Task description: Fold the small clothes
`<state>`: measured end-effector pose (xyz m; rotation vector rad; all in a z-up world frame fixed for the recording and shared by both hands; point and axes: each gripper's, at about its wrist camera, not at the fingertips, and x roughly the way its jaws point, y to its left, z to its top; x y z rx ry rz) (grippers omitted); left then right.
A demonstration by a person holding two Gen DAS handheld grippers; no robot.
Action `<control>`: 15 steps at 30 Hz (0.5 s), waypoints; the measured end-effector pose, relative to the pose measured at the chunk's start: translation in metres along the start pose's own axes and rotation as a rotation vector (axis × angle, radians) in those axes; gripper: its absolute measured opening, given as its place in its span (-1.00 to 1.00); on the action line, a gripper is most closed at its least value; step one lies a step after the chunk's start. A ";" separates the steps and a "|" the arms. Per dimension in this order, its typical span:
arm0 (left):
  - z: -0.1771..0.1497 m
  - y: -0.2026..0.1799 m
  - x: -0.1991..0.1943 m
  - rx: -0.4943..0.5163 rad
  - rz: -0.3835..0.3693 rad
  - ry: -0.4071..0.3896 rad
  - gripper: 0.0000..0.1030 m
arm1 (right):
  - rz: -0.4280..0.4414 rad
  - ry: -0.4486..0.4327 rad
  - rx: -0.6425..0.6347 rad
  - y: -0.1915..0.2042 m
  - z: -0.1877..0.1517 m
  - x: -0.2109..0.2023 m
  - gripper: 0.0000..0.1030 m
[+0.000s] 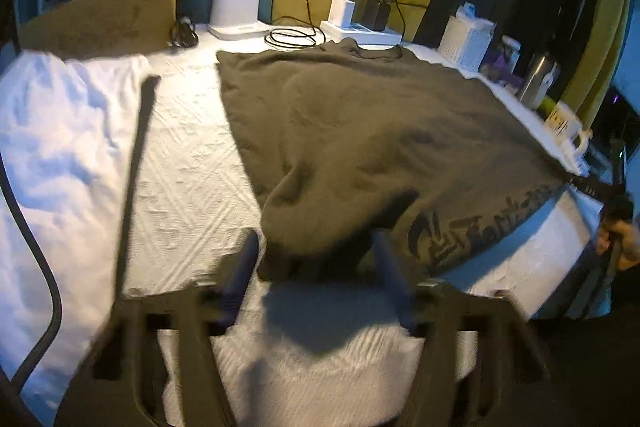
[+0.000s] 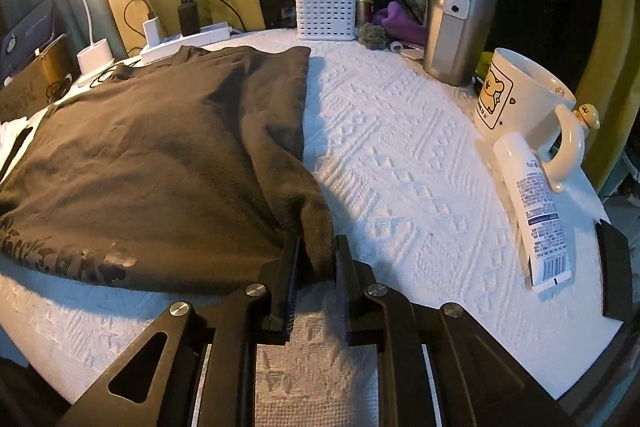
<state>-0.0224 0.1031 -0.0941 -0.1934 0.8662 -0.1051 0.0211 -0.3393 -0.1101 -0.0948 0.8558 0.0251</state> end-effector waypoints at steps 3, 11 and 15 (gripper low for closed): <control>-0.001 0.000 0.006 -0.018 -0.008 0.042 -0.93 | 0.002 -0.001 -0.010 0.001 0.003 -0.003 -0.71; -0.019 -0.004 -0.001 -0.007 0.081 0.124 -0.90 | -0.009 0.002 -0.028 -0.002 -0.006 -0.001 -0.72; -0.018 0.011 -0.009 -0.056 0.104 0.135 -0.40 | -0.008 0.008 -0.007 -0.005 -0.006 -0.002 -0.72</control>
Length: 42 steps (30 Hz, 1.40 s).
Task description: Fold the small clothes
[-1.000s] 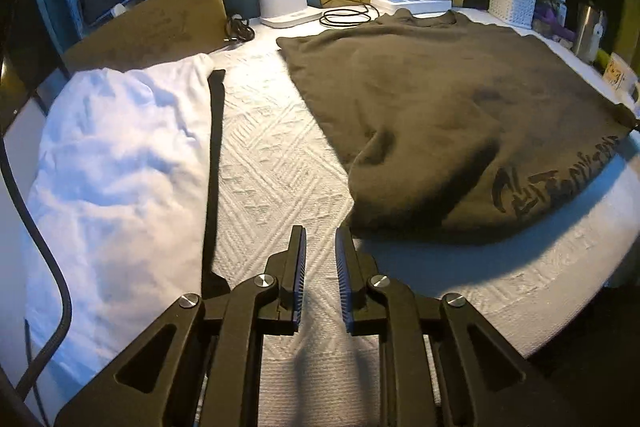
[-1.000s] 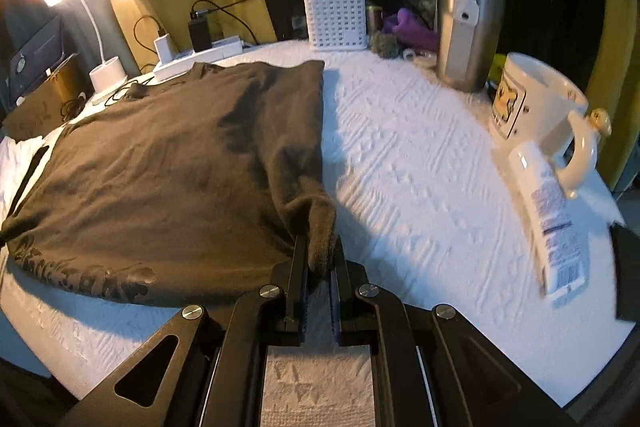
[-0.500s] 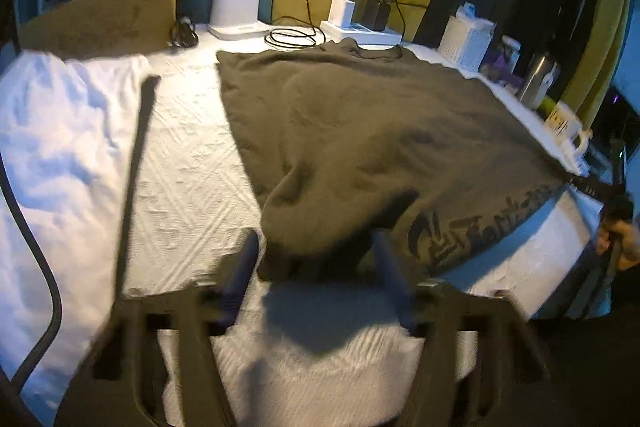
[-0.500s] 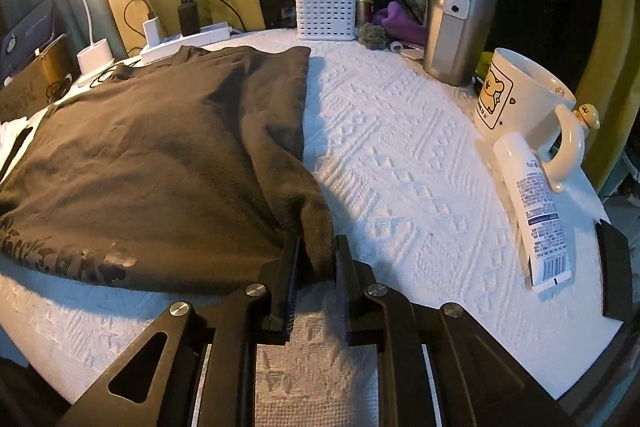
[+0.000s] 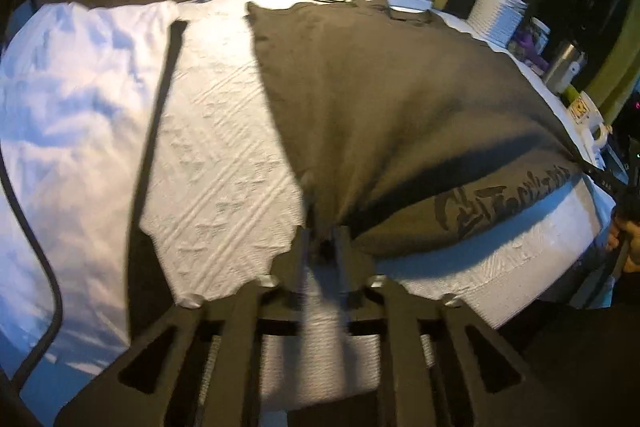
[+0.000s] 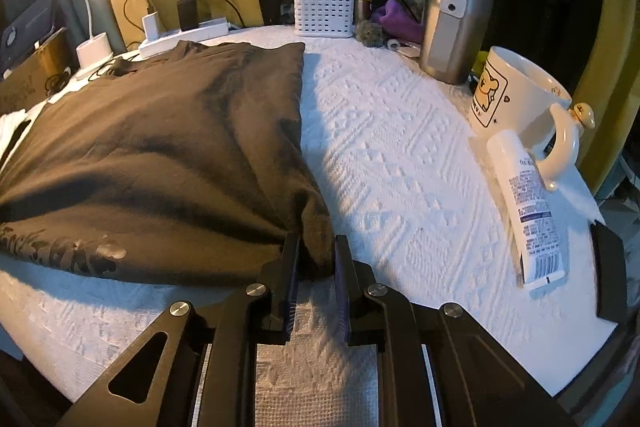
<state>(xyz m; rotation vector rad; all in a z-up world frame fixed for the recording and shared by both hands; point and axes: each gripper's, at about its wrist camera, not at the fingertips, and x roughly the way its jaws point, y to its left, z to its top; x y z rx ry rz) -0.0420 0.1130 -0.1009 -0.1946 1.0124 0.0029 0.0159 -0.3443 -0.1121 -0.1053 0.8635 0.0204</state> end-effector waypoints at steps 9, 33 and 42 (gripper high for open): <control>0.025 0.029 -0.022 -0.046 0.109 -0.089 -0.11 | -0.068 0.011 0.009 -0.010 0.010 -0.010 -0.43; 0.134 0.010 0.057 0.031 0.112 -0.123 0.08 | -0.007 -0.046 -0.034 0.009 0.108 0.043 0.51; 0.167 0.021 0.090 0.040 0.131 -0.122 0.14 | 0.013 -0.030 -0.033 0.014 0.139 0.076 0.51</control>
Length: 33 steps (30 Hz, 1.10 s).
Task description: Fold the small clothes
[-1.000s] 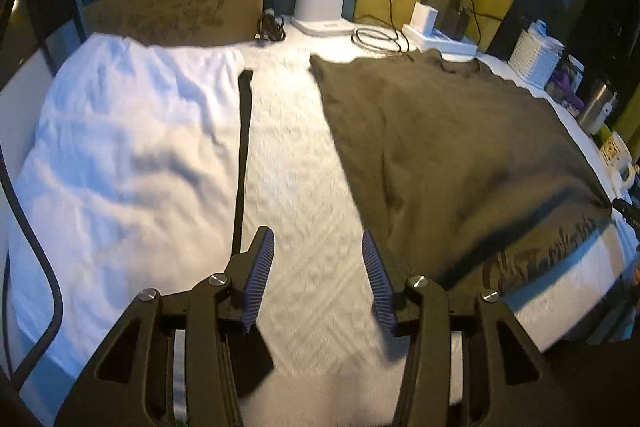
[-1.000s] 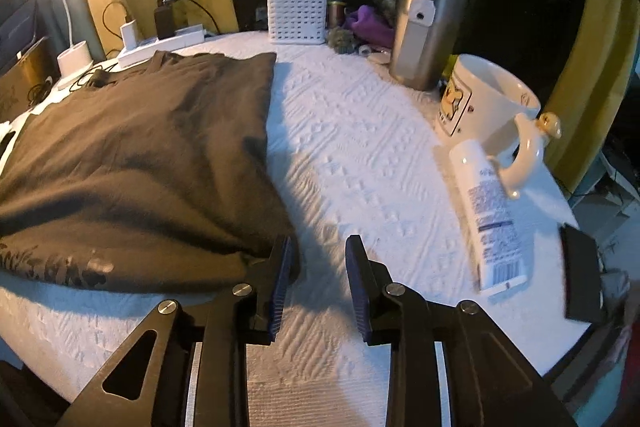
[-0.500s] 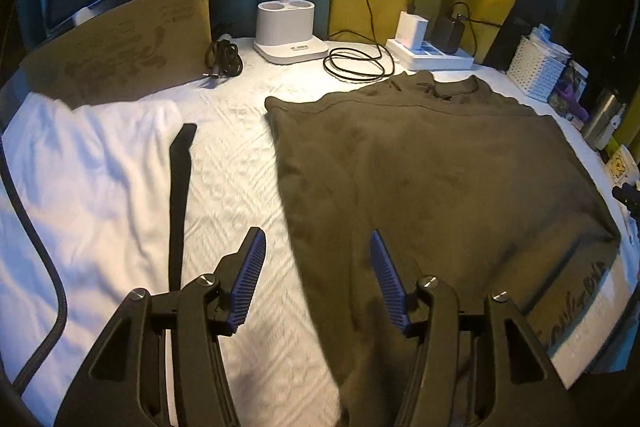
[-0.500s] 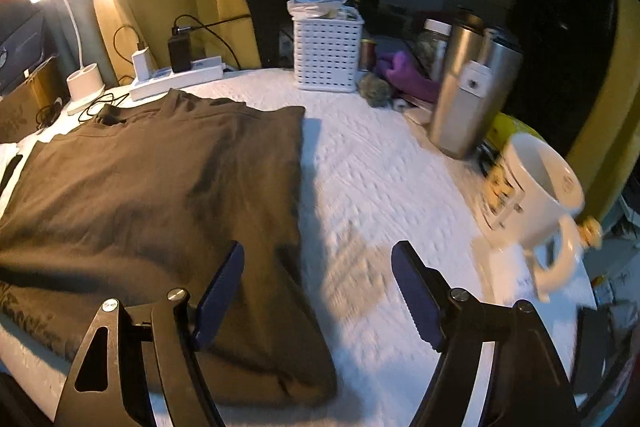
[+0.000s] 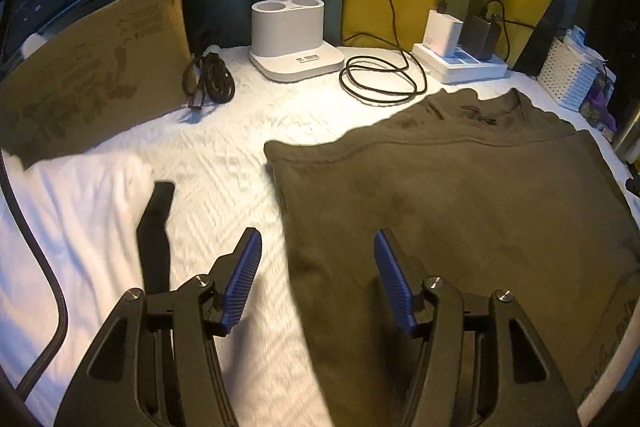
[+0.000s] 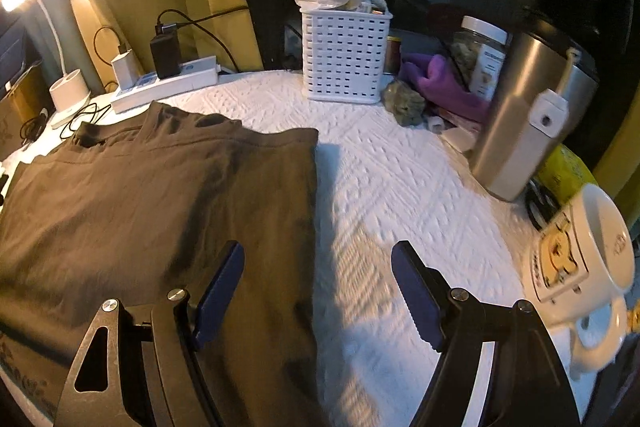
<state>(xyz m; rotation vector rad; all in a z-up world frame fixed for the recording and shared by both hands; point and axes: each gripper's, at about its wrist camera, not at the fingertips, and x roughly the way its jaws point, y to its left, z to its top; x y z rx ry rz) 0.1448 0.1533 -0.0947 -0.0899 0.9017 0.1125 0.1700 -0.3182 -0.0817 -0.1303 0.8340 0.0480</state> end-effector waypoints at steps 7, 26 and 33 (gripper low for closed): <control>0.008 0.008 0.023 -0.015 -0.070 0.024 -0.96 | 0.022 0.002 -0.034 0.010 0.022 0.018 0.51; 0.029 0.017 0.040 0.035 -0.025 0.009 -0.99 | 0.092 0.052 -0.014 0.007 0.074 0.103 -0.82; 0.033 0.020 0.038 0.035 0.001 -0.006 -0.99 | 0.029 -0.017 -0.051 0.006 0.091 0.096 -0.86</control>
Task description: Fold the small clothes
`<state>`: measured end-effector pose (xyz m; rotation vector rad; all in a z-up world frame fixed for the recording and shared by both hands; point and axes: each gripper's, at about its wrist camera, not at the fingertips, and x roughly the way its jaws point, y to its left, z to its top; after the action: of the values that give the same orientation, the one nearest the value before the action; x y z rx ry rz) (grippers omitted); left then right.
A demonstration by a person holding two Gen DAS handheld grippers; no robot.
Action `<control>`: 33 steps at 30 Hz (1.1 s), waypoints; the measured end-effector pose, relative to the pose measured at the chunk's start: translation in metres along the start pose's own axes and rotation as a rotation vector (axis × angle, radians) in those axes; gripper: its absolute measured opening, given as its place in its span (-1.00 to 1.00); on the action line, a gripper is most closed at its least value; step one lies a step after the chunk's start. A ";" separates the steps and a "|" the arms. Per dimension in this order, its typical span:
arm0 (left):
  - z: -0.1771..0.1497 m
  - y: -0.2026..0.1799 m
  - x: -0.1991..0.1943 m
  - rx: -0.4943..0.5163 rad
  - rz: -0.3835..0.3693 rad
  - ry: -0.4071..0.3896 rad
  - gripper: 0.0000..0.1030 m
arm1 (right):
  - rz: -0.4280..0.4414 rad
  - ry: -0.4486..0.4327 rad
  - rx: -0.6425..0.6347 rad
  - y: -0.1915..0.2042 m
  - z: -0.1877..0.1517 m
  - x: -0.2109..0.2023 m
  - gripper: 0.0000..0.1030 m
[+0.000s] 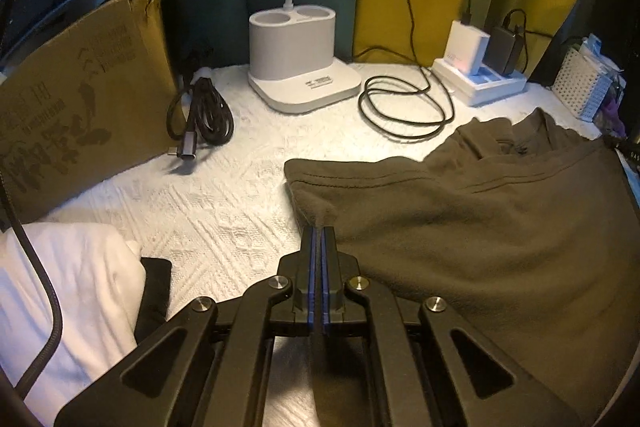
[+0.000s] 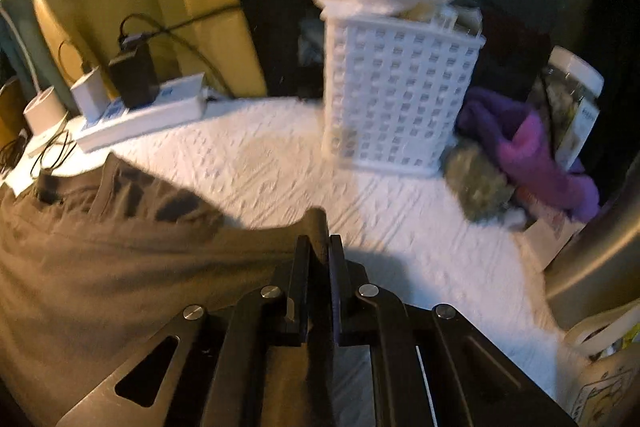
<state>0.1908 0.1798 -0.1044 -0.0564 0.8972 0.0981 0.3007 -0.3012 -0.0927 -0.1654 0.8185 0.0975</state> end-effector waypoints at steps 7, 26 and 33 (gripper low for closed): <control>-0.001 0.003 0.000 -0.029 0.049 0.025 -0.87 | -0.052 0.034 0.001 -0.004 -0.003 0.015 -0.87; -0.072 -0.013 -0.101 -0.109 -0.005 -0.038 0.03 | -0.086 0.079 -0.013 -0.007 -0.060 -0.054 -0.86; -0.108 -0.030 -0.118 -0.109 -0.045 -0.008 0.03 | -0.097 0.120 0.030 -0.015 -0.103 -0.082 -0.86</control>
<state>0.0370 0.1327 -0.0794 -0.1772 0.8816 0.1050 0.1731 -0.3371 -0.1000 -0.1838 0.9299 -0.0164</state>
